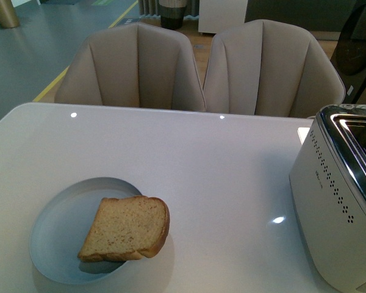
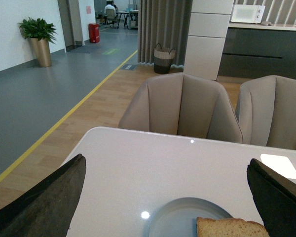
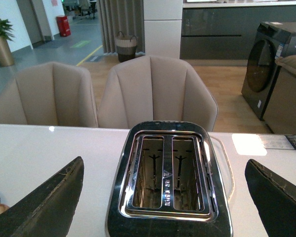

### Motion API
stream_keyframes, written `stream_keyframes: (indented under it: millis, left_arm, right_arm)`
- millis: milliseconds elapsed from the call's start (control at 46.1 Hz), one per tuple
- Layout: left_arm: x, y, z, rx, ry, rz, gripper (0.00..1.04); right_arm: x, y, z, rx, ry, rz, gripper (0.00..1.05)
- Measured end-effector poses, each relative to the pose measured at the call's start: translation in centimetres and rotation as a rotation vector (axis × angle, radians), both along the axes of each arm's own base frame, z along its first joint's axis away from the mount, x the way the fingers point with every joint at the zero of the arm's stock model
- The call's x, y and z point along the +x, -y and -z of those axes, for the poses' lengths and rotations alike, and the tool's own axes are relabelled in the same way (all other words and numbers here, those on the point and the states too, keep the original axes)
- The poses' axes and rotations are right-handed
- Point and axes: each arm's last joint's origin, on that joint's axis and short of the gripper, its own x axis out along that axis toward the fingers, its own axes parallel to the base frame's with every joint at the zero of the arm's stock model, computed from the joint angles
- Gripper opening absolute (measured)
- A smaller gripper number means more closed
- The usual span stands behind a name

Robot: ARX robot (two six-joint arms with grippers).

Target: Left arm holds plate, right arm toasts bread

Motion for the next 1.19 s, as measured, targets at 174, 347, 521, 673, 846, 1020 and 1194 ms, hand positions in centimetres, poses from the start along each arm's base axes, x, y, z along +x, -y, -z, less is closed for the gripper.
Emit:
stream_keyframes:
  millis: [174, 347, 521, 673, 846, 1020, 1194]
  left_arm:
    - [0.0, 0.0, 0.0, 0.0, 0.0, 0.0, 0.97]
    - [0.3, 0.3, 0.8, -0.19, -0.396, -0.007, 0.97]
    - [1.7, 0.2, 0.3, -0.225, -0.393, 0.037, 0.97]
    - [4.6, -0.2, 0.0, -0.251, -0.395, 0.072, 0.97]
    - [8.6, -1.0, 0.9, -0.243, -0.412, 0.046, 0.97]
    - [13.6, -2.8, 3.1, -0.212, -0.495, 0.041, 0.97]
    - [17.1, -4.8, 6.6, -0.191, -0.588, 0.033, 0.97]
  right_arm:
    - [0.0, 0.0, 0.0, 0.0, 0.0, 0.0, 0.96]
    - [0.0, 0.0, 0.0, 0.0, 0.0, 0.0, 0.96]
    - [0.0, 0.0, 0.0, 0.0, 0.0, 0.0, 0.96]
    - [0.0, 0.0, 0.0, 0.0, 0.0, 0.0, 0.96]
    - [0.0, 0.0, 0.0, 0.0, 0.0, 0.0, 0.96]
    - [0.0, 0.0, 0.0, 0.0, 0.0, 0.0, 0.96]
    - [0.0, 0.0, 0.0, 0.0, 0.0, 0.0, 0.96]
